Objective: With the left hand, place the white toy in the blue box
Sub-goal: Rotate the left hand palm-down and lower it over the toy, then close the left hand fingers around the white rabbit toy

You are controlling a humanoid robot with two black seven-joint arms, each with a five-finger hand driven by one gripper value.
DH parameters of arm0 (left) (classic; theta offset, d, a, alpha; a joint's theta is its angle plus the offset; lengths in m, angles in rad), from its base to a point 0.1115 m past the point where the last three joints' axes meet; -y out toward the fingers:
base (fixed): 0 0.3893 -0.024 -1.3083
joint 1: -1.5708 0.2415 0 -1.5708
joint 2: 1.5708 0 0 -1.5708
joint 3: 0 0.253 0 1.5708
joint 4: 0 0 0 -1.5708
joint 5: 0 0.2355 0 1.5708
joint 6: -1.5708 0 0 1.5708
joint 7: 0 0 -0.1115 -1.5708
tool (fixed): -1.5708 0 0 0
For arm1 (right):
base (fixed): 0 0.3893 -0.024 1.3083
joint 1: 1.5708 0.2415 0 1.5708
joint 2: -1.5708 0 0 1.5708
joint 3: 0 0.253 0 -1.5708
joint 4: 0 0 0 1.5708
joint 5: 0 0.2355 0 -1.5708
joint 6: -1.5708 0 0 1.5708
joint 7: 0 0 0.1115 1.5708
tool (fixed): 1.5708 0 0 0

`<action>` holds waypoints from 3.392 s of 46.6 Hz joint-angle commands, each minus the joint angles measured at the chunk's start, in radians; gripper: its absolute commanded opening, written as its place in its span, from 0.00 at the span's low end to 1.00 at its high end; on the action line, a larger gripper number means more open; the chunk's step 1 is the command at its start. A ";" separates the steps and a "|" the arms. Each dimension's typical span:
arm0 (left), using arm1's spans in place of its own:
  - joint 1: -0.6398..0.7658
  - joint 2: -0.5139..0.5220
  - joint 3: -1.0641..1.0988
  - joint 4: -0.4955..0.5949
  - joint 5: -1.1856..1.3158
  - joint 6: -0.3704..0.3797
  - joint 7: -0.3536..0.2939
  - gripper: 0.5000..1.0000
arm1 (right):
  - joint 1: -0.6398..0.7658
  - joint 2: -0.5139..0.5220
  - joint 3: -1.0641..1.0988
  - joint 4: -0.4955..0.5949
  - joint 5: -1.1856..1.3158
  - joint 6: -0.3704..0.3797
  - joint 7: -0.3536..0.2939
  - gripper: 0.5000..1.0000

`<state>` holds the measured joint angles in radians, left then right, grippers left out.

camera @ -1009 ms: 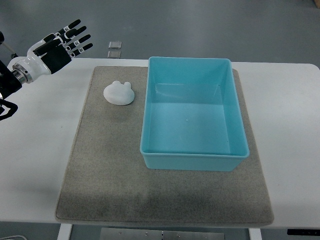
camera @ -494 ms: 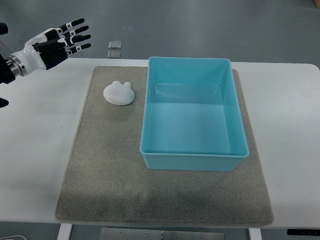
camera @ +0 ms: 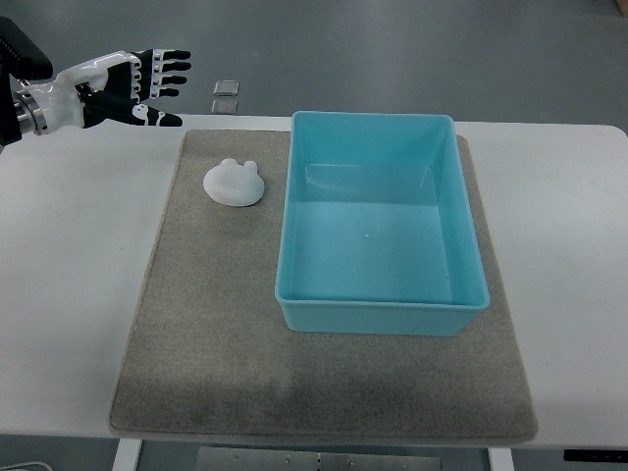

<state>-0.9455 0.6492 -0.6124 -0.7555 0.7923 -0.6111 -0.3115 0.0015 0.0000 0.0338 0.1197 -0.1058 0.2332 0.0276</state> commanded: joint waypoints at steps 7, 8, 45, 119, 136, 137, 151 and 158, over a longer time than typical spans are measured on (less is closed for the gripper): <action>0.002 0.001 0.008 -0.054 0.163 0.030 -0.021 0.99 | 0.000 0.000 0.000 0.000 0.000 0.000 0.000 0.87; 0.001 0.001 0.010 -0.062 0.180 0.030 -0.021 0.99 | 0.000 0.000 0.000 0.000 0.000 0.000 0.000 0.87; -0.015 -0.057 0.137 -0.163 0.622 0.280 -0.023 0.99 | 0.000 0.000 0.000 0.000 0.000 0.000 0.000 0.87; -0.049 -0.128 0.206 -0.123 0.812 0.340 -0.020 0.70 | 0.000 0.000 0.000 0.000 0.000 0.000 0.000 0.87; -0.050 -0.128 0.220 -0.123 0.812 0.340 -0.020 0.44 | 0.000 0.000 0.000 0.000 0.000 0.000 0.000 0.87; -0.050 -0.128 0.220 -0.123 0.812 0.340 -0.020 0.40 | 0.000 0.000 0.000 0.000 0.000 0.000 0.000 0.87; -0.067 -0.128 0.220 -0.130 0.811 0.340 -0.020 0.00 | 0.000 0.000 0.000 0.000 0.000 0.000 0.000 0.87; -0.095 -0.125 0.218 -0.131 0.809 0.340 -0.020 0.00 | 0.000 0.000 0.000 0.000 0.000 0.000 0.000 0.87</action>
<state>-1.0287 0.5237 -0.3932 -0.8867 1.6025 -0.2713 -0.3314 0.0016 0.0000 0.0338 0.1197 -0.1058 0.2332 0.0276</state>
